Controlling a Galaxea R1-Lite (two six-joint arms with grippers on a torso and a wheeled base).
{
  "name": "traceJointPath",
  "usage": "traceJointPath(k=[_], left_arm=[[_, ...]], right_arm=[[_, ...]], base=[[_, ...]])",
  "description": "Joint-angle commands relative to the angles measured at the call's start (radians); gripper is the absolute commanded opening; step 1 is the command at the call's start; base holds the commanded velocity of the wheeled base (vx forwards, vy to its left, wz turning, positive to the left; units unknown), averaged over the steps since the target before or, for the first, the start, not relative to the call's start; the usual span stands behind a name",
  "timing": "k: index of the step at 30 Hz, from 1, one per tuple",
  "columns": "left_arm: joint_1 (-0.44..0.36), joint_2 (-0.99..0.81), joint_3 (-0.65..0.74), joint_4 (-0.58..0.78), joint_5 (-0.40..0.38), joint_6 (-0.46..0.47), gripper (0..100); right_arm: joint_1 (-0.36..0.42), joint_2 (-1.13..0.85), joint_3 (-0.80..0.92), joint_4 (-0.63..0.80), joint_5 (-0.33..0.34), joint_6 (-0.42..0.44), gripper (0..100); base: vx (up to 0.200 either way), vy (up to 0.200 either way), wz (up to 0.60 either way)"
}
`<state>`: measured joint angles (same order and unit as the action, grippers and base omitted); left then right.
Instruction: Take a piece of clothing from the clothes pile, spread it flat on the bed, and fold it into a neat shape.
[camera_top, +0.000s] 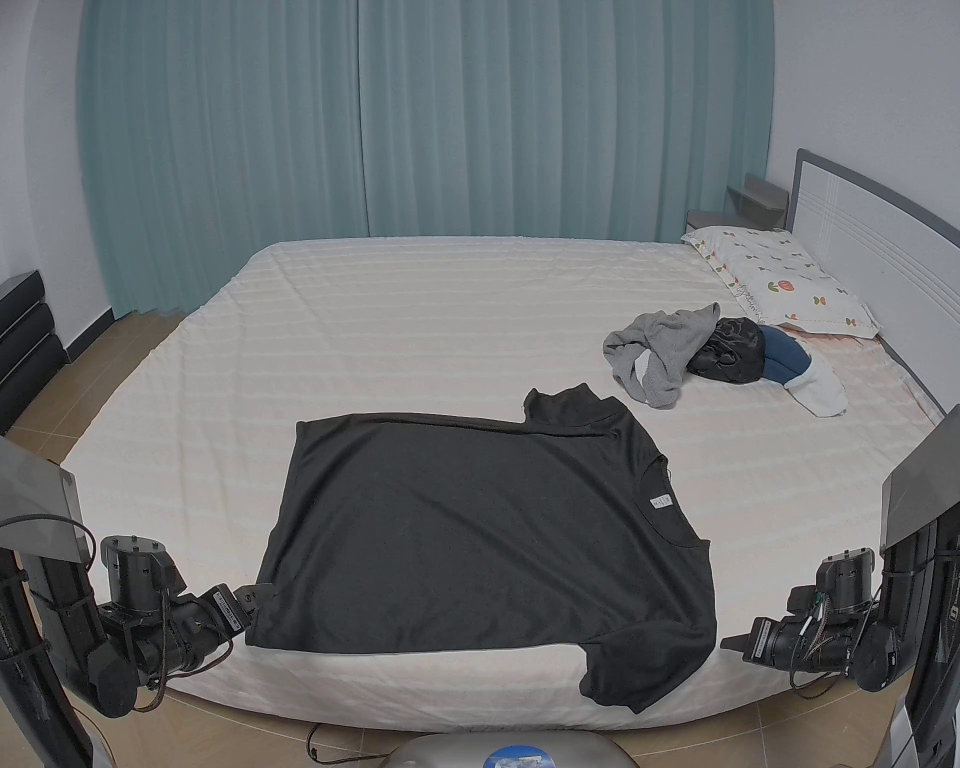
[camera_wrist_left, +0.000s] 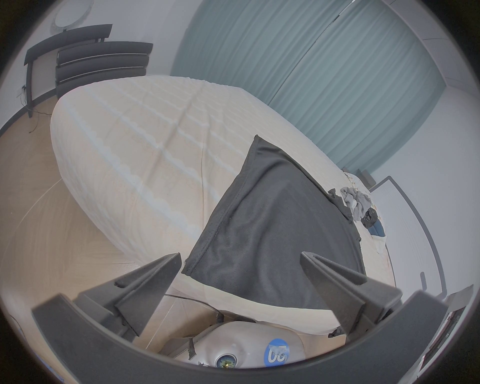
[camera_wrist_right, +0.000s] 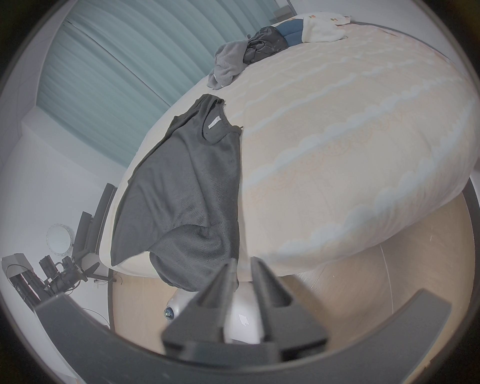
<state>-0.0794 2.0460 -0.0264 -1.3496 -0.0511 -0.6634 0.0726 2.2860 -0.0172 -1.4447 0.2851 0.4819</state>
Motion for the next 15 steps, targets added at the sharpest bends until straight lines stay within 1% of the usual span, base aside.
traceJointPath(k=[1, 4, 7, 13, 15], left_arm=[[-0.002, -0.004, -0.006, 0.000, -0.001, -0.001, 100], [0.000, -0.004, -0.007, 0.000, 0.000, -0.001, 100], [0.000, 0.005, -0.014, 0.000, 0.007, -0.001, 100], [0.020, 0.003, -0.029, 0.000, 0.013, -0.010, 100], [0.021, 0.000, -0.027, 0.000, 0.013, -0.010, 100]], right_arm=[[0.000, -0.010, 0.017, -0.006, 0.002, 0.004, 100], [-0.004, -0.026, 0.017, -0.014, 0.000, 0.006, 100], [-0.014, -0.085, 0.017, -0.039, 0.008, 0.023, 100], [-0.010, -0.106, 0.016, -0.117, 0.009, 0.119, 100], [-0.011, -0.106, 0.014, -0.117, 0.011, 0.122, 100]], base=[[0.000, 0.000, 0.00], [0.000, 0.000, 0.00], [0.000, 0.000, 0.00], [0.000, 0.000, 0.00], [0.000, 0.200, 0.00]])
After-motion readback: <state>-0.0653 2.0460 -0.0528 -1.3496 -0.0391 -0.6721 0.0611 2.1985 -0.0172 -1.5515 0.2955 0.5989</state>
